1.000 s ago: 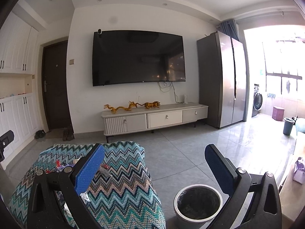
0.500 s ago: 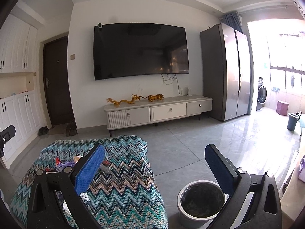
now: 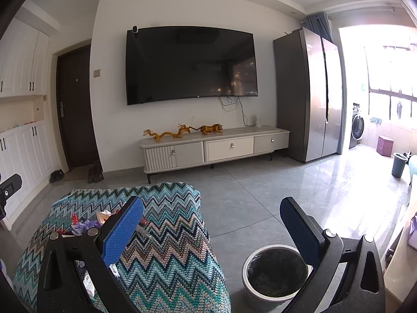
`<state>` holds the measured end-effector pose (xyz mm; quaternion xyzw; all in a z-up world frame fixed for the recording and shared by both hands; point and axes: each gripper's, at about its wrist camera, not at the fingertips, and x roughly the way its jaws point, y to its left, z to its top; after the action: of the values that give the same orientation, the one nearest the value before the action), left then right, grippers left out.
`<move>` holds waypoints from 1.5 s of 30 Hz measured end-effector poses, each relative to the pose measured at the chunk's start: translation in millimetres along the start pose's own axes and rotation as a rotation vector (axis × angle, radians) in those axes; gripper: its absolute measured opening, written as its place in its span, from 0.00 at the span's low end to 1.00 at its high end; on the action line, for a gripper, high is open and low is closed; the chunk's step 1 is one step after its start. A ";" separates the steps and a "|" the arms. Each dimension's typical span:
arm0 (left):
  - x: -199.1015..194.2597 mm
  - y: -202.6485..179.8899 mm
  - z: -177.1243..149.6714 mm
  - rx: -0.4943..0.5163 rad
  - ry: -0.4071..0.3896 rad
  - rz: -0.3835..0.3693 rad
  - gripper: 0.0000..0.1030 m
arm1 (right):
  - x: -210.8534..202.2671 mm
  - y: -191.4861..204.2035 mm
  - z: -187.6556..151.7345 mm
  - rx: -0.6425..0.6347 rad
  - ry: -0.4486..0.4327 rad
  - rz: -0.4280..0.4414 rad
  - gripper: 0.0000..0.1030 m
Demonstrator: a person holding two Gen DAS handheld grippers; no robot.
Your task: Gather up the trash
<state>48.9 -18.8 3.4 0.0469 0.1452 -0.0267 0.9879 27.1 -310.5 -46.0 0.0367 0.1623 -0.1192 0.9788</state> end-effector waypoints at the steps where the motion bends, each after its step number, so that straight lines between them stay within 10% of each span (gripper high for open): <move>1: 1.5 0.6 0.3 0.000 0.001 -0.005 0.90 | 0.9 1.2 0.3 -0.003 0.002 -0.002 1.00; 20: 19.1 45.2 -8.7 -0.081 0.035 -0.071 0.90 | -9.5 41.7 15.0 -0.087 -0.023 -0.054 1.00; 31: 25.8 91.8 -25.1 -0.136 0.084 0.033 0.90 | -15.9 58.6 10.8 -0.091 -0.071 0.039 1.00; 45: 72.1 86.7 -130.6 -0.065 0.417 -0.141 0.90 | 88.4 106.1 -60.8 -0.145 0.363 0.409 1.00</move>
<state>86.5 77.7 -134.7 0.0091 0.3499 -0.0806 0.9333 115.5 -220.5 -128.8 0.0192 0.3324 0.1011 0.9375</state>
